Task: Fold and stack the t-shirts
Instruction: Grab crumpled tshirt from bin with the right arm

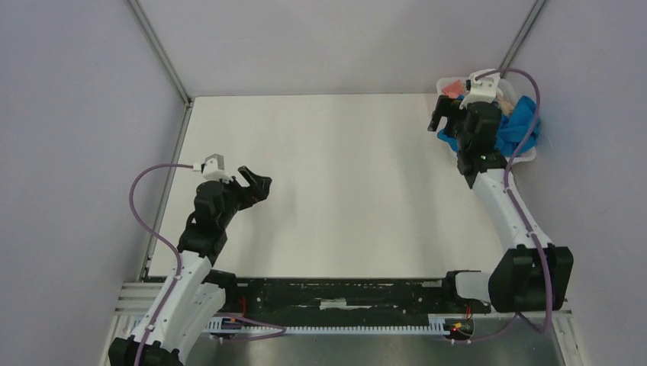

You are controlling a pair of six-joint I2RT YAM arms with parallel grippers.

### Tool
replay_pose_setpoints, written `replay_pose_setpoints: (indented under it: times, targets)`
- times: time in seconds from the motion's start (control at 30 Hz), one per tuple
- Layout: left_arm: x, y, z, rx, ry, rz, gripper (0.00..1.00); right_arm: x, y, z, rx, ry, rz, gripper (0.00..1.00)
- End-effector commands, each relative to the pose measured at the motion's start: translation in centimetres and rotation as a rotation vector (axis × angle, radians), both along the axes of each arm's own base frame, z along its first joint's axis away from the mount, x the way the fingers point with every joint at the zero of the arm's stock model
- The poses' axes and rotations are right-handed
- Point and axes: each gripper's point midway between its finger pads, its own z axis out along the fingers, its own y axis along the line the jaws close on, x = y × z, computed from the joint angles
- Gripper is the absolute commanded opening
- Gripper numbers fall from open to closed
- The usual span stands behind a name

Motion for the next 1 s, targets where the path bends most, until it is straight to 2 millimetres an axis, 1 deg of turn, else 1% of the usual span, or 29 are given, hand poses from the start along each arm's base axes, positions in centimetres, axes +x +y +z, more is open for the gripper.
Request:
replay_pose_setpoints:
  times: [0.0, 0.13, 0.2, 0.23, 0.37, 0.43, 0.47, 0.53, 0.57, 0.6, 0.63, 0.67, 0.7, 0.77, 0.83, 0.9, 0.97]
  targets:
    - [0.4, -0.7, 0.5, -0.013, 0.029, -0.033, 1.00, 2.2, -6.4, -0.7, -0.115, 0.168, -0.212, 0.98]
    - [0.5, -0.9, 0.0, -0.012, 0.050, -0.042, 1.00, 3.7, -10.6, -0.2, -0.176, 0.247, -0.357, 0.98]
    - [0.6, -0.9, -0.1, -0.010, 0.056, -0.039, 1.00, 4.2, -12.2, -0.9, -0.168, 0.274, -0.378, 0.98]
    - [0.7, -0.9, -0.1, -0.010, 0.057, -0.040, 1.00, 4.3, -12.9, -1.7, -0.157, 0.297, -0.374, 0.98]
    - [0.8, -1.1, -0.2, -0.016, 0.049, -0.049, 1.00, 5.9, -12.9, -4.3, -0.103, 0.342, -0.282, 0.99]
    - [0.9, -1.1, -0.4, -0.014, 0.054, -0.050, 1.00, 6.5, -13.0, -5.6, -0.088, 0.365, -0.261, 0.90]
    - [0.9, -1.1, -0.5, -0.014, 0.055, -0.048, 1.00, 6.8, -13.0, -6.2, -0.080, 0.376, -0.251, 0.82]
    - [1.0, -1.0, -0.5, -0.013, 0.057, -0.040, 1.00, 7.2, -13.0, -7.1, -0.053, 0.390, -0.222, 0.55]
    - [1.0, -0.9, -0.7, -0.011, 0.061, -0.037, 1.00, 7.4, -13.2, -7.3, -0.024, 0.387, -0.229, 0.38]
    - [1.0, -0.9, -0.6, -0.011, 0.060, -0.037, 1.00, 7.5, -13.3, -7.1, 0.000, 0.379, -0.228, 0.28]
    - [0.9, -1.0, -0.7, -0.011, 0.061, -0.040, 1.00, 7.7, -13.4, -6.8, 0.024, 0.364, -0.222, 0.15]
    - [0.9, -1.0, -0.6, -0.011, 0.059, -0.043, 1.00, 7.9, -13.2, -6.2, 0.047, 0.342, -0.203, 0.02]
    - [0.9, -1.0, -0.6, -0.012, 0.061, -0.044, 1.00, 8.0, -13.3, -5.2, 0.065, 0.309, -0.191, 0.00]
    - [0.9, -1.1, -0.6, -0.014, 0.059, -0.046, 1.00, 7.9, -13.5, -2.9, 0.075, 0.244, -0.199, 0.00]
    - [0.9, -1.1, -0.5, -0.016, 0.056, -0.049, 1.00, 7.4, -13.7, 0.3, 0.056, 0.157, -0.220, 0.00]
    - [0.8, -1.1, -0.4, -0.017, 0.052, -0.051, 1.00, 6.6, -13.7, 4.3, 0.037, 0.047, -0.232, 0.00]
    - [0.7, -1.1, -0.3, -0.018, 0.048, -0.051, 1.00, 5.3, -13.7, 8.6, 0.018, -0.071, -0.249, 0.00]
